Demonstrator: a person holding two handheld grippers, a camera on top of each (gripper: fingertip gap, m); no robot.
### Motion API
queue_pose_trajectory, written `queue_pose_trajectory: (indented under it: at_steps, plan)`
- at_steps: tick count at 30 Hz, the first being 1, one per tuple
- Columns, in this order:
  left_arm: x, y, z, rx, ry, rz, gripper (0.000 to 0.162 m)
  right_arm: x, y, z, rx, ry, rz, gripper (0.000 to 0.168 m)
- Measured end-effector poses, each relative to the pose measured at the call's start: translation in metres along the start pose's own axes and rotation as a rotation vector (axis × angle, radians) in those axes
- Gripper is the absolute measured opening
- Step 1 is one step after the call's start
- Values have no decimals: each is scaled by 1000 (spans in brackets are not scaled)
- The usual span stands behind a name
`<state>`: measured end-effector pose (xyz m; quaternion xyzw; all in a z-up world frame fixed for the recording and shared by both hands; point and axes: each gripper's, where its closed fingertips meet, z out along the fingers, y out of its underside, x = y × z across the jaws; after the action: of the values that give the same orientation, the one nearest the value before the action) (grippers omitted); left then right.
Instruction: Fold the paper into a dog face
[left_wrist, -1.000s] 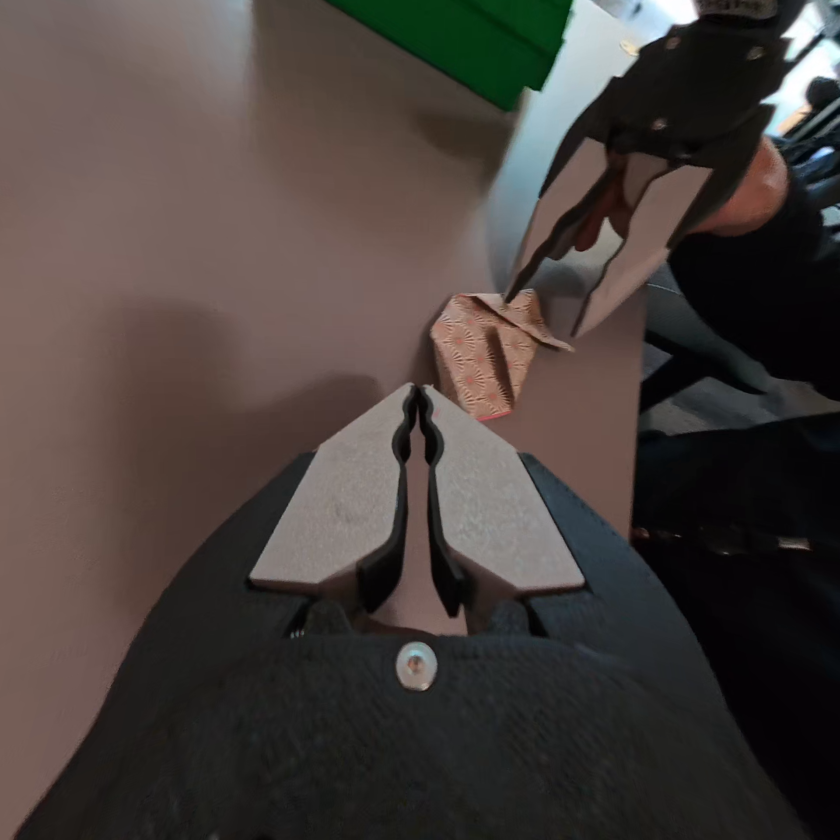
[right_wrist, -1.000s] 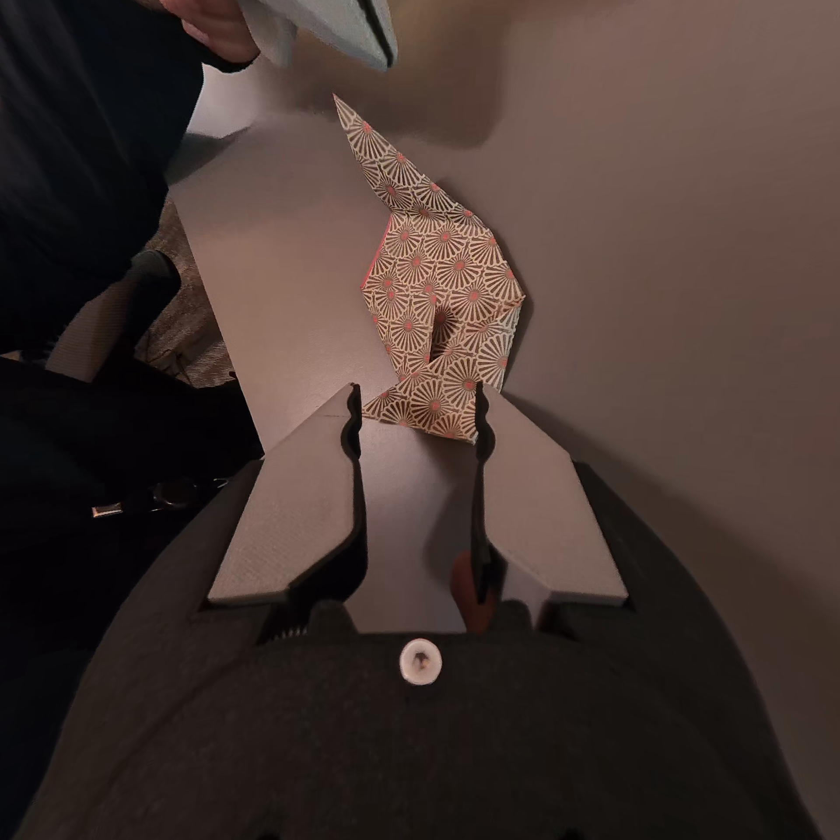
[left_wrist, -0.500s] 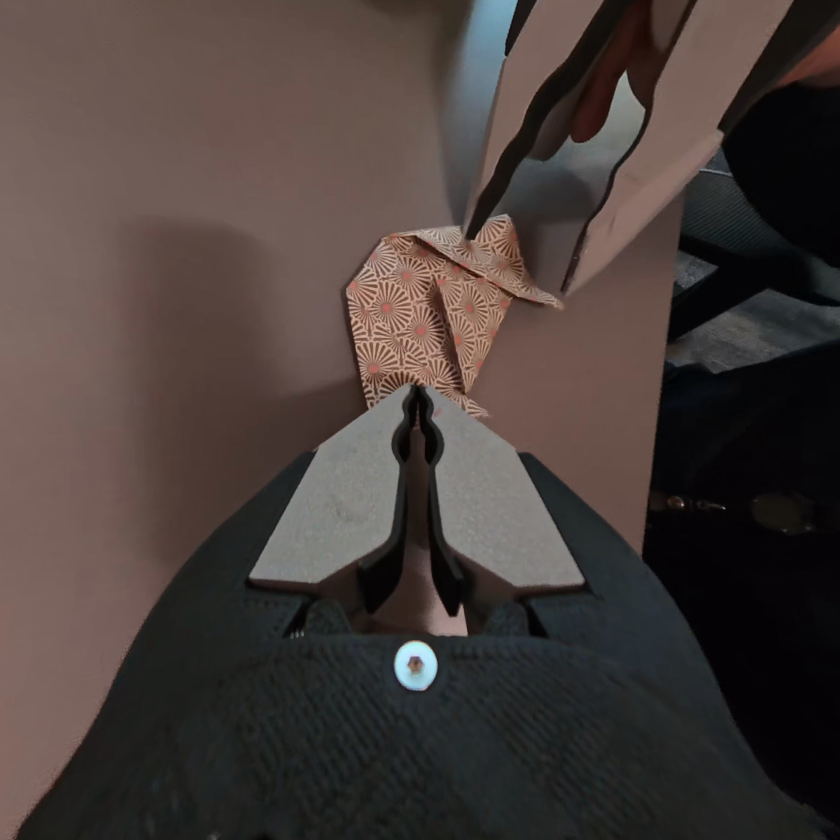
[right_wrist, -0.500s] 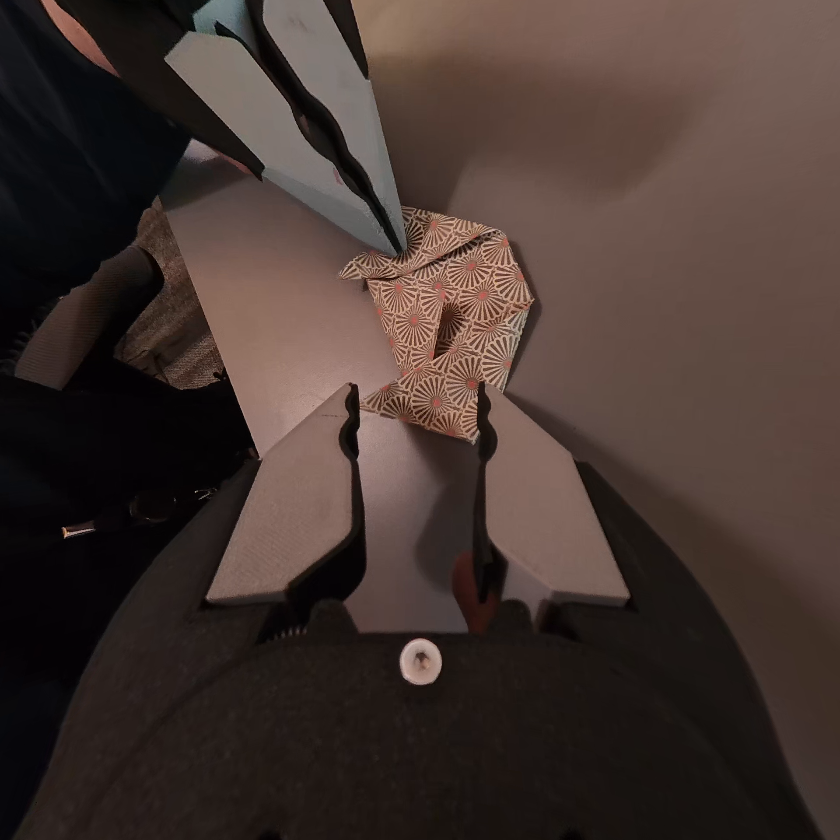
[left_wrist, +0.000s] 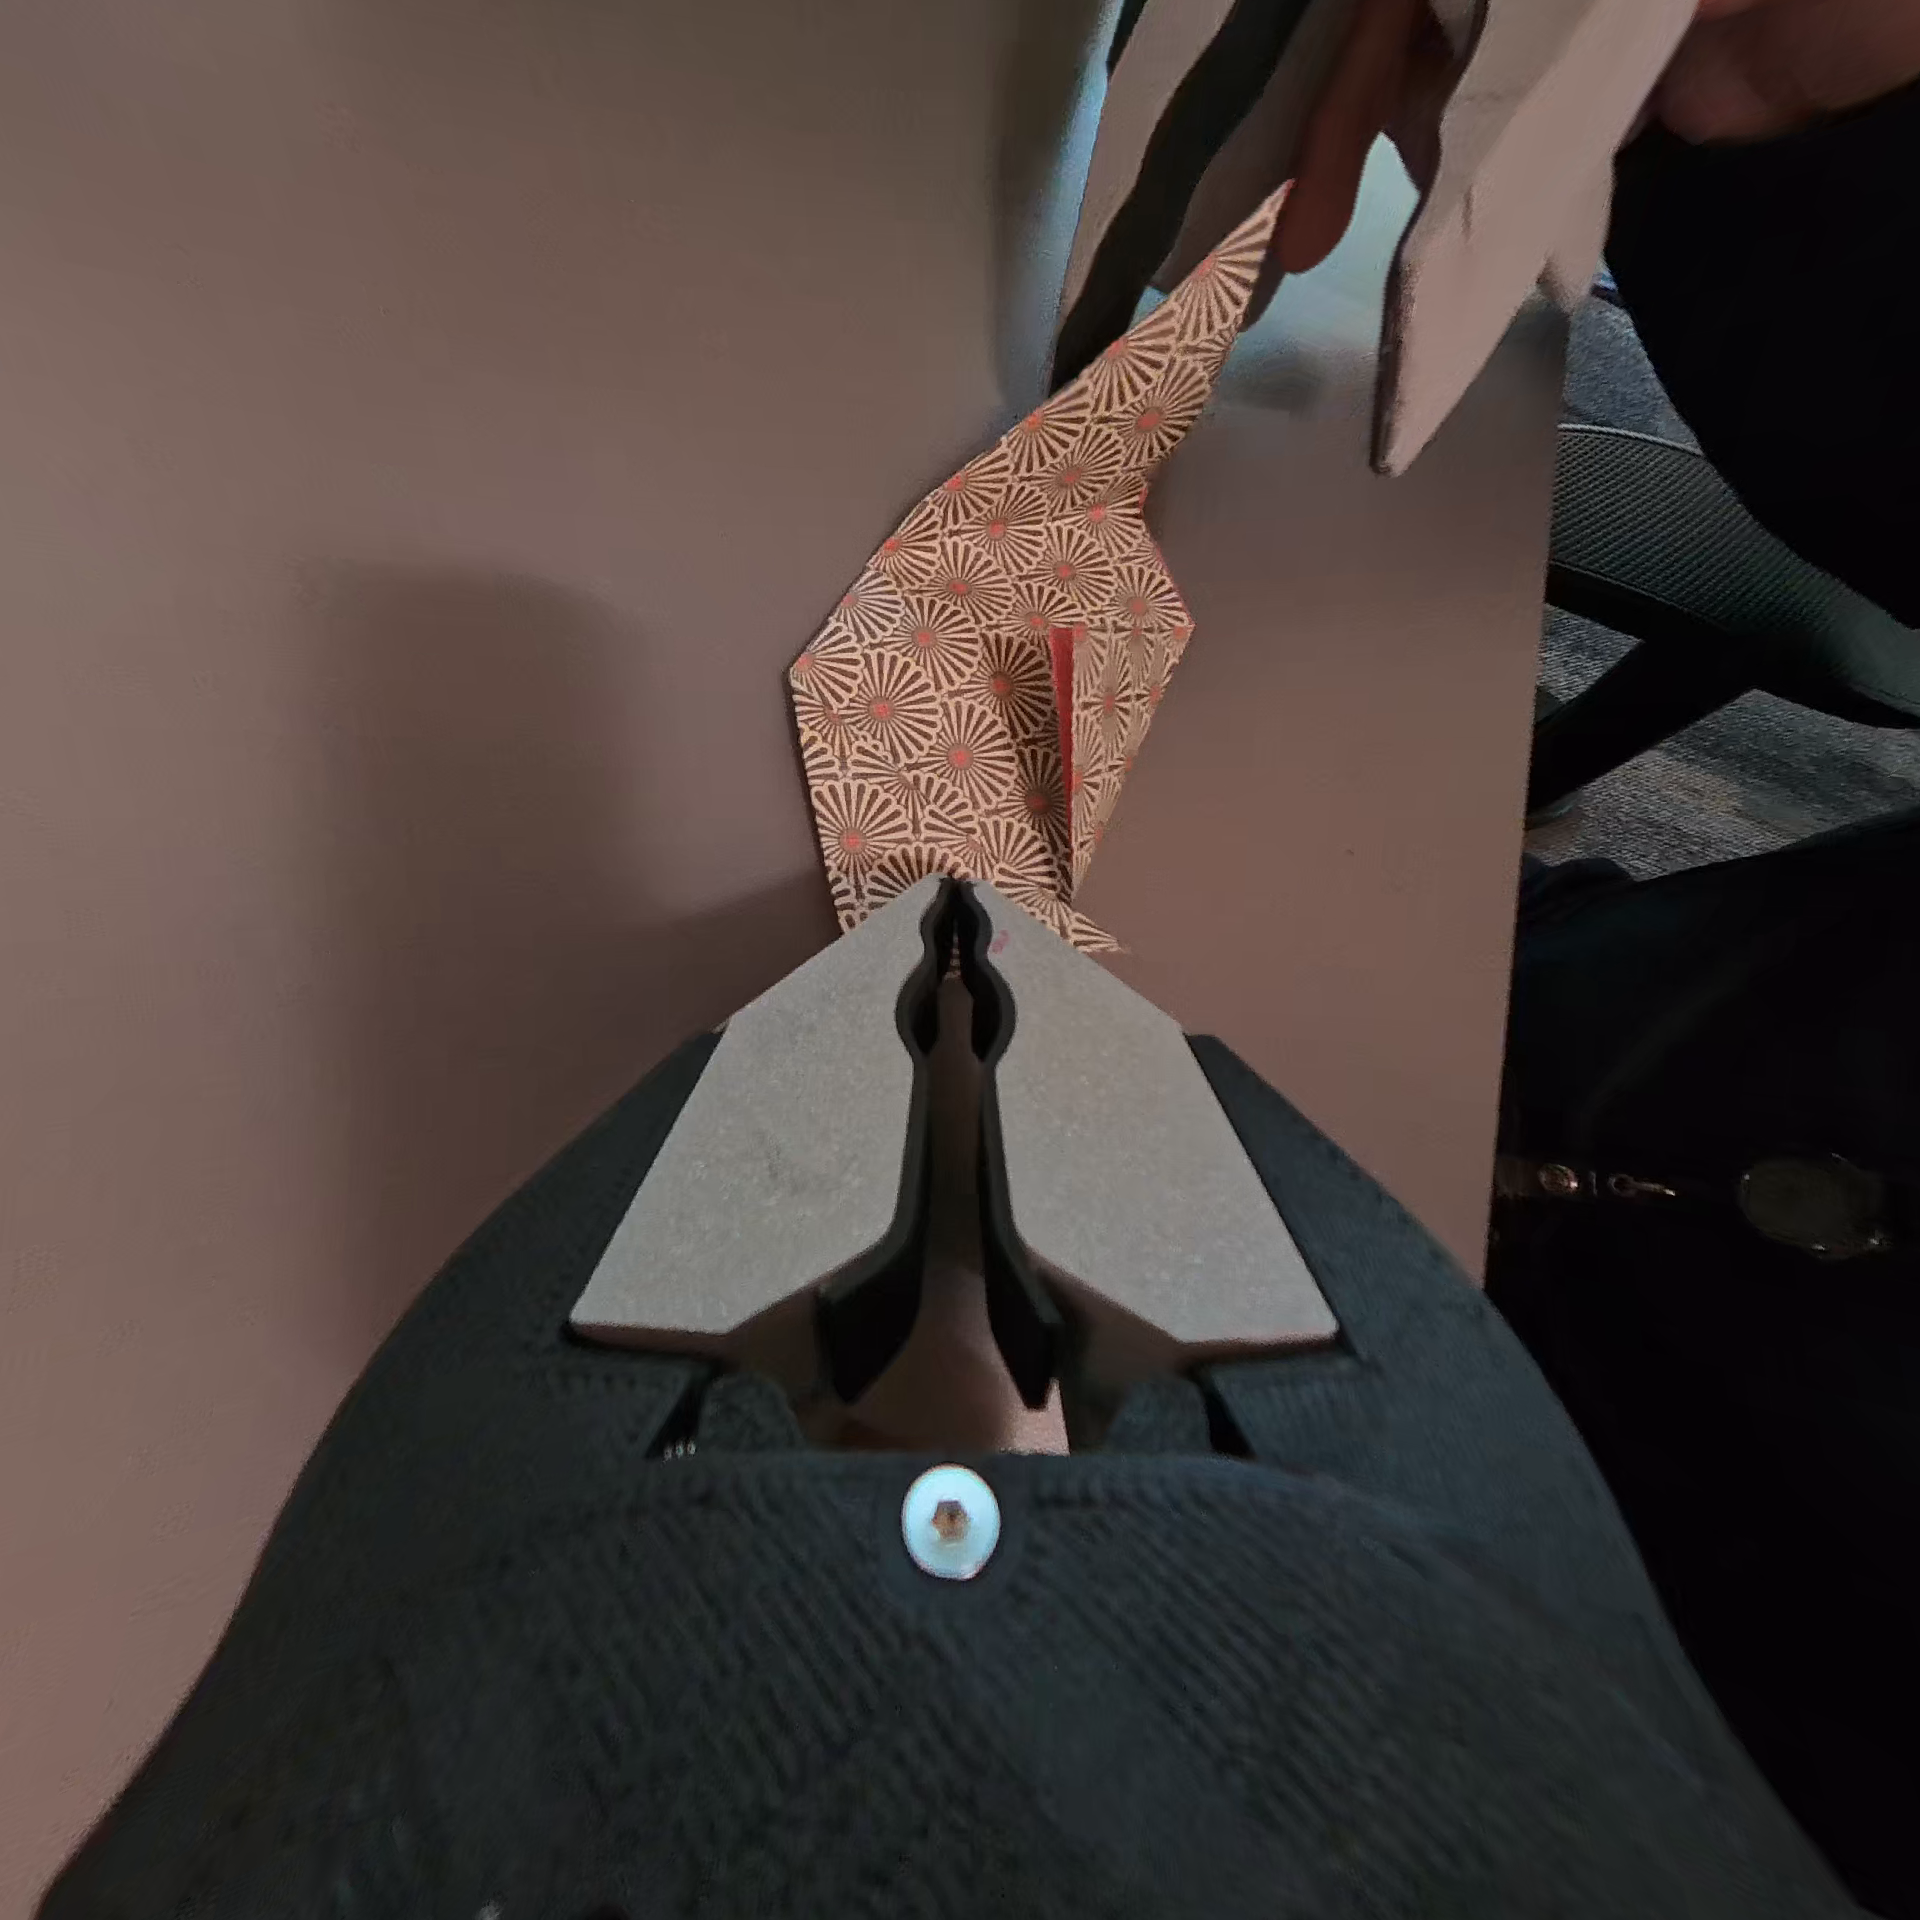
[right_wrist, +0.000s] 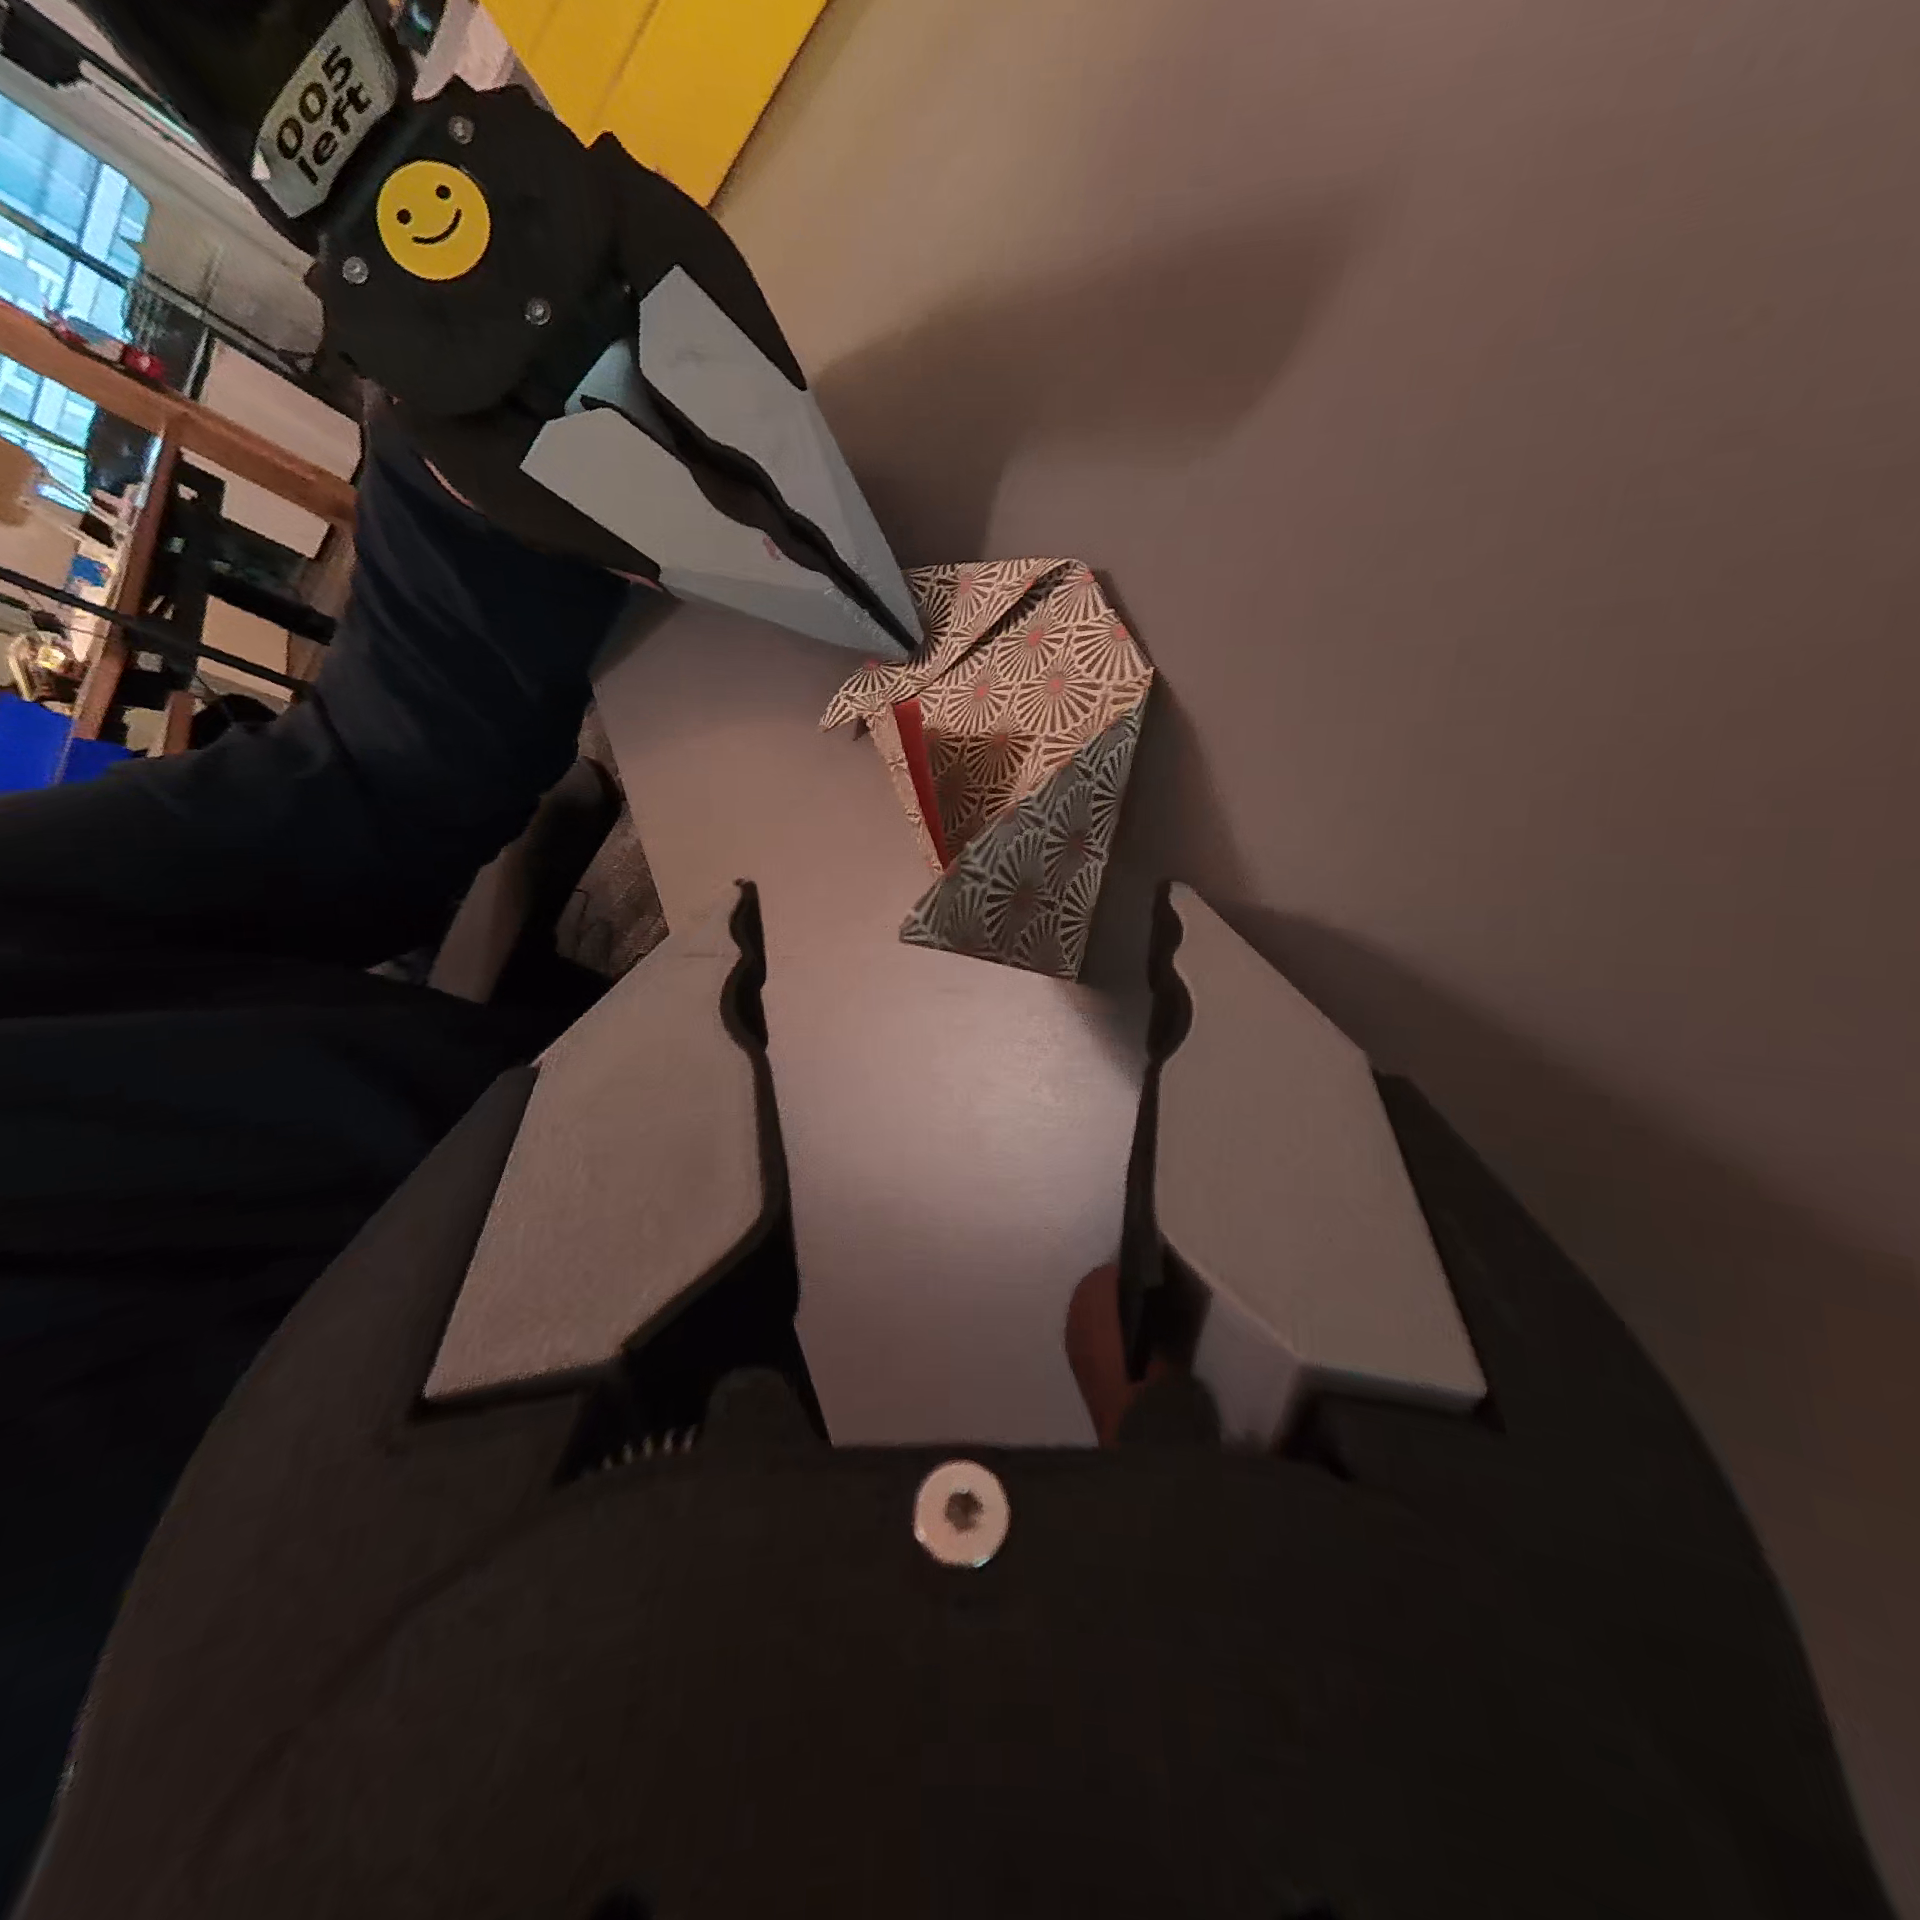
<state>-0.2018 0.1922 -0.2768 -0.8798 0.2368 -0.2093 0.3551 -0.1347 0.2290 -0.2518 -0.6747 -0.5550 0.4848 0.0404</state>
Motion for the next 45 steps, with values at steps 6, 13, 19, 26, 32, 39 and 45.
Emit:
queue_pose_trajectory:
  at_steps: [6, 13, 19, 26, 32, 39, 45]
  plan:
    - [4, -6, -7, 54, 71, -27, 0, 26, 4, 7, -55, 287, -181, 3]
    - [-45, -49, -74, 486, -3, -177, 0, 25, -25, -12, 51, 453, -330, 0]
    - [-57, -41, -70, 450, -107, -167, 0, 15, -52, -44, 199, 537, -408, 0]
    - [-56, -30, -50, 309, -208, -33, 12, 17, -49, -74, 287, 604, -407, 0]
    - [-79, -26, -58, 335, -256, -174, 14, 17, -56, -116, 404, 642, -386, 0]
    - [-83, -25, -60, 332, -296, -166, 14, 19, -70, -185, 554, 737, -368, 0]
    - [-83, -25, -59, 324, -301, -161, 14, 28, -81, -269, 716, 898, -356, 0]
